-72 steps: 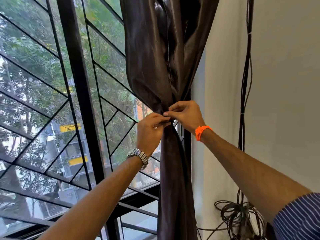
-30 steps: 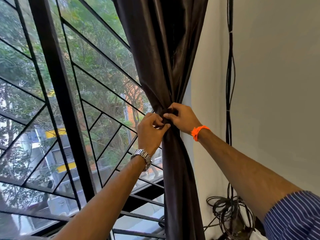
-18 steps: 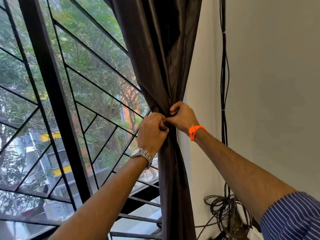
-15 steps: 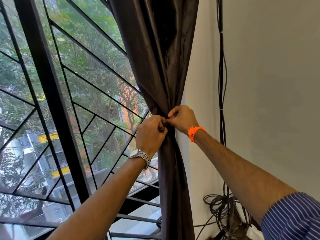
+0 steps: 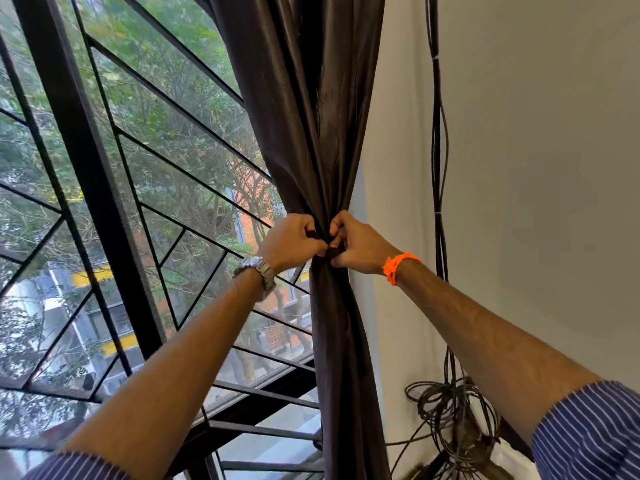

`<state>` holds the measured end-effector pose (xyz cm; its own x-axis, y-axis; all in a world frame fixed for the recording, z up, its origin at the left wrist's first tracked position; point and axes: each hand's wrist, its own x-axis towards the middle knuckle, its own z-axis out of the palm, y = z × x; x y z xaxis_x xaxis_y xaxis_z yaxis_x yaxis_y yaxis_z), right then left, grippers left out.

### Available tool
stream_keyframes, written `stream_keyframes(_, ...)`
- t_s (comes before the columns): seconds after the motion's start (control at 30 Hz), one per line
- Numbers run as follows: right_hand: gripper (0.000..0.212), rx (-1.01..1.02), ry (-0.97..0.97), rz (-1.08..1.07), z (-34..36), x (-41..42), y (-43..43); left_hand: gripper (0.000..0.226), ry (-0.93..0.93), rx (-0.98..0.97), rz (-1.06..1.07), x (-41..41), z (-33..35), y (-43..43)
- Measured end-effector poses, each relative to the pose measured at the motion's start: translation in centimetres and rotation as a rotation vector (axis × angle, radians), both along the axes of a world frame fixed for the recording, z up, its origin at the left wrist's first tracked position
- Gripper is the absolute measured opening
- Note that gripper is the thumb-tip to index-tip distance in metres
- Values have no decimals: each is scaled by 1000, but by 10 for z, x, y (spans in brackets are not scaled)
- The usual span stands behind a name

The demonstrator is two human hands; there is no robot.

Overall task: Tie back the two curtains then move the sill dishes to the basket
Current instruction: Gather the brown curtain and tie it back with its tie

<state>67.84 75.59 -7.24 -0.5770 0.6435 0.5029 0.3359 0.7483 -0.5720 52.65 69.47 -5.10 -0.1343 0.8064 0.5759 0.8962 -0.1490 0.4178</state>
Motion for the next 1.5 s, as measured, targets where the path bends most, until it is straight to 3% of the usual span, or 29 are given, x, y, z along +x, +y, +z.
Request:
stream_keyframes(0.2,36,154,44,-51,-15,-2,3,45,-173,-332,-169,0,28,-1)
stream_keyframes(0.3,30,224,90,-52,-23,-1,3,42,-216,-439,-242,-5,34,-3)
stream_keyframes(0.47,25,390,159,-151,-28,-6,6,36,-180,-476,-199,-2,38,5)
stream_keyframes(0.57,25,503,244,-223,-32,-1,2,40,-287,-458,-139,3,34,11)
stream_keyframes(0.67,21,679,225,-159,-35,4,-7,29,-324,-436,-86,11,31,13)
stream_keyframes(0.8,33,767,92,-48,-30,15,-6,35,-316,-431,-42,15,34,16)
stream_keyframes(1.0,18,760,34,23,-19,20,-2,36,-313,-479,-61,9,37,14)
stream_keyframes(1.13,12,657,140,-18,-18,14,-2,31,-338,-400,-69,4,33,12)
stream_keyframes(1.27,11,391,349,-66,-25,9,3,44,-480,-204,-108,-5,25,7)
stream_keyframes(1.37,13,169,413,-41,-25,2,2,40,-529,-120,-97,-7,19,4)
stream_keyframes(1.5,12,97,431,-15,-24,1,1,40,-535,-93,-76,-13,14,1)
